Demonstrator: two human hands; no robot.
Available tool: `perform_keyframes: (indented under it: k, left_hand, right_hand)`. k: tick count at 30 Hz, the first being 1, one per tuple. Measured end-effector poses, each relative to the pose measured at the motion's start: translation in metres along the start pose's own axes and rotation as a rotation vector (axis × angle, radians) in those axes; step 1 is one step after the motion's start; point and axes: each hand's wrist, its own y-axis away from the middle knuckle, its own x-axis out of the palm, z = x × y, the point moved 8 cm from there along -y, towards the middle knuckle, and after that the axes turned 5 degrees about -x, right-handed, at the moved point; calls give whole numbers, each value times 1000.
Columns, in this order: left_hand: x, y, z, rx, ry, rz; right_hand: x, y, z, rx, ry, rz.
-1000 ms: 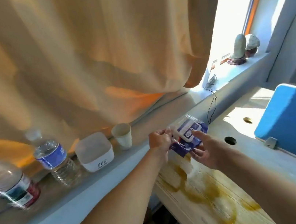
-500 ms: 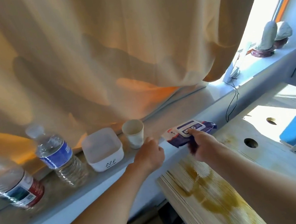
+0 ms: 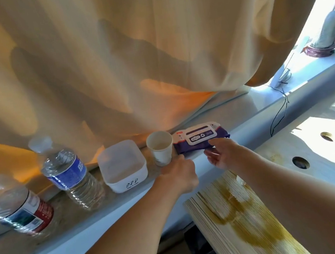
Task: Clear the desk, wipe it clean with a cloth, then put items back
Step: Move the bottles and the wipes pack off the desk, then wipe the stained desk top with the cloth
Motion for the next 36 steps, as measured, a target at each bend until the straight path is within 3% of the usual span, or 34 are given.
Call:
perform_keyframes:
  k: [5,13,18,22,28,36]
  left_hand:
    - [2,-3,1,2,-59,41]
    - [9,-3,0,15,-100,47]
    - [11,-4,1,13,-98,12]
    - [27,0,-20,8,-89,-53]
    - [78,21,-129,215,-17,22]
    - [174,116,-365,678,-88,117]
  right_hand:
    - [11,-17,3,-45,49,-71]
    - [23,-17,7,-100,-23,-21]
    - [-6,9,-8,-72,92,-68]
    - [-46,32,-27,-60,53,-94]
    - [-142,64,-52,-79,-37,-137]
    - [-399,172,-157,-85,-230,-522]
